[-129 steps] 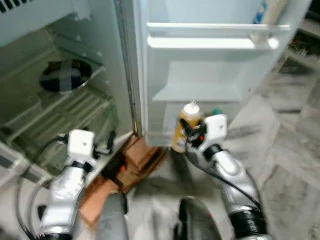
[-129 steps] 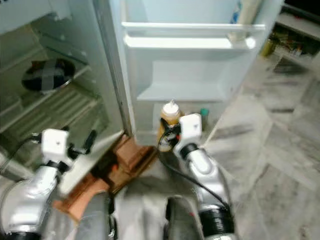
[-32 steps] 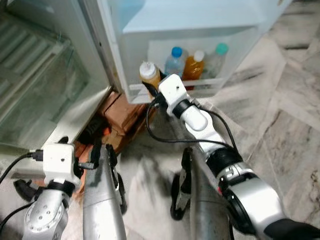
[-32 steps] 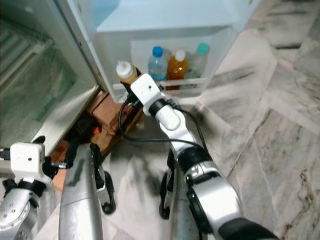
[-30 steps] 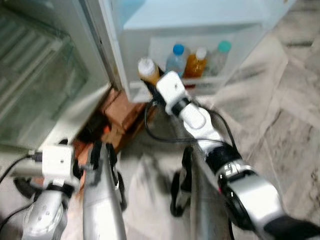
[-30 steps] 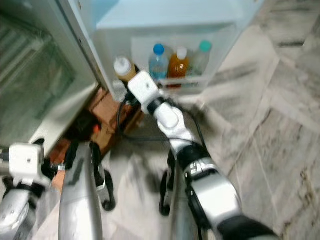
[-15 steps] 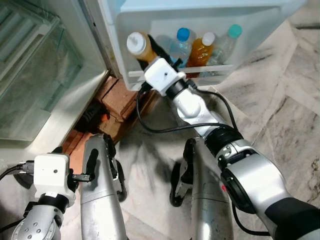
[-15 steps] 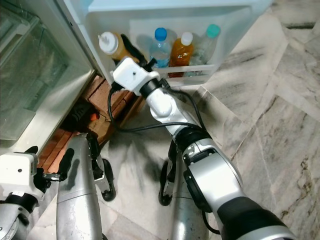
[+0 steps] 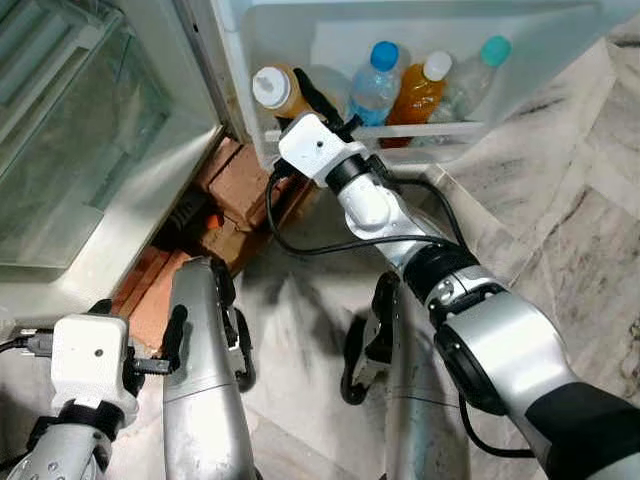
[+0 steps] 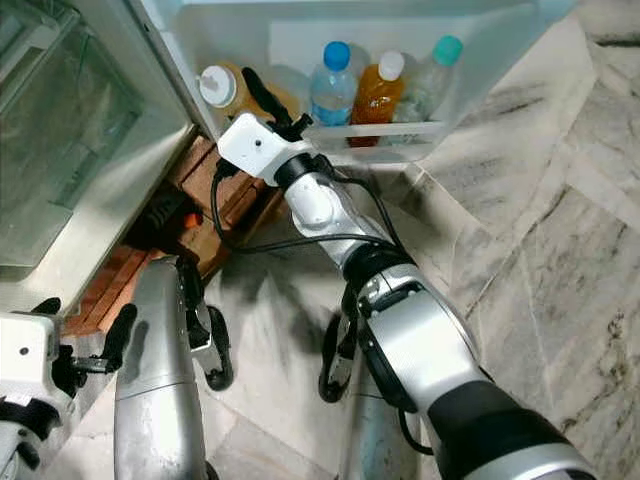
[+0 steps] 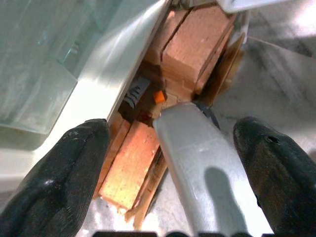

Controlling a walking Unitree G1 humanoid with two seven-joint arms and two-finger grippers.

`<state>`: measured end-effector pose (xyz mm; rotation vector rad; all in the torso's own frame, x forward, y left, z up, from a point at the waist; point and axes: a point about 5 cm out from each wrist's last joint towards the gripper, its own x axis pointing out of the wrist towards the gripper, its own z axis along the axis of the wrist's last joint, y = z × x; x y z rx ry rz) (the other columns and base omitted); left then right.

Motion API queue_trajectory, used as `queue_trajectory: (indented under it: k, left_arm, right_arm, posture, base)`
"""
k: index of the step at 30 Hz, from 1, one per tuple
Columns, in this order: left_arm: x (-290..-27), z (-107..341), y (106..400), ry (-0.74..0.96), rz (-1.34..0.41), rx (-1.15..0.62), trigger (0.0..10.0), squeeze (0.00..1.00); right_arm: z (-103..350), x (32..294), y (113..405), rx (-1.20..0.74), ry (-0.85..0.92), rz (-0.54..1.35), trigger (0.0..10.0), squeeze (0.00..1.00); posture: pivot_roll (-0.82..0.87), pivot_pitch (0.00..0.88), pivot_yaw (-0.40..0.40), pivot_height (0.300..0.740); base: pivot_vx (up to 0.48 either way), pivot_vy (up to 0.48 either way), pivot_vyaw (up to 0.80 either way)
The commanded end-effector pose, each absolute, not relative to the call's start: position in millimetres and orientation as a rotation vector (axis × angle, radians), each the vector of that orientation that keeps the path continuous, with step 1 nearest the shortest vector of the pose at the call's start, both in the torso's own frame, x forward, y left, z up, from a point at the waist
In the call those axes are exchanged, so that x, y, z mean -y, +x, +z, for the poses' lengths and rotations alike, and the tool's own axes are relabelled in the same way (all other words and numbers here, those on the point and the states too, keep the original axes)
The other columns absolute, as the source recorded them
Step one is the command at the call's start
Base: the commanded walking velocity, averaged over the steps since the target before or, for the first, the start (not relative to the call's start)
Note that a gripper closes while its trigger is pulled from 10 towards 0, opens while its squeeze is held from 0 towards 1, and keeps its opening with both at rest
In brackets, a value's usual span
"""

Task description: Restocking fridge

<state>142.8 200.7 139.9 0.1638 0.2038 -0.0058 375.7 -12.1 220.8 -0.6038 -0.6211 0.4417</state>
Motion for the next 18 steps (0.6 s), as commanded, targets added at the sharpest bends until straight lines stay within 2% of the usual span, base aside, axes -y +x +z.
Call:
queue_trajectory:
  k: [1, 6, 18]
  left_arm:
    - [-201.2, 136.9, 137.8, 0.163, -0.002, -0.243, 10.0, 0.0]
    - [-199.0, 137.1, 138.2, 0.157, -0.002, -0.244, 10.0, 0.0]
    - [-199.4, 133.6, 146.8, 0.155, -0.01, -0.242, 10.0, 0.0]
  right_arm:
    - [205.7, 16.0, 379.4, 0.481, -0.518, 0.419, 10.0, 0.0]
    - [192.1, 25.2, 383.1, 0.348, -0.398, 0.387, 10.0, 0.0]
    - [169.2, 56.5, 389.0, 0.169, -0.243, 0.302, 10.0, 0.0]
  posture:
    - [0.26, 0.584, -0.079, 0.531]
    - [0.26, 0.583, -0.082, 0.531]
    - [0.24, 0.568, -0.079, 0.531]
  base:
    - [0.0, 0.0, 0.0]
    - [0.0, 0.0, 0.0]
    - [0.0, 0.0, 0.0]
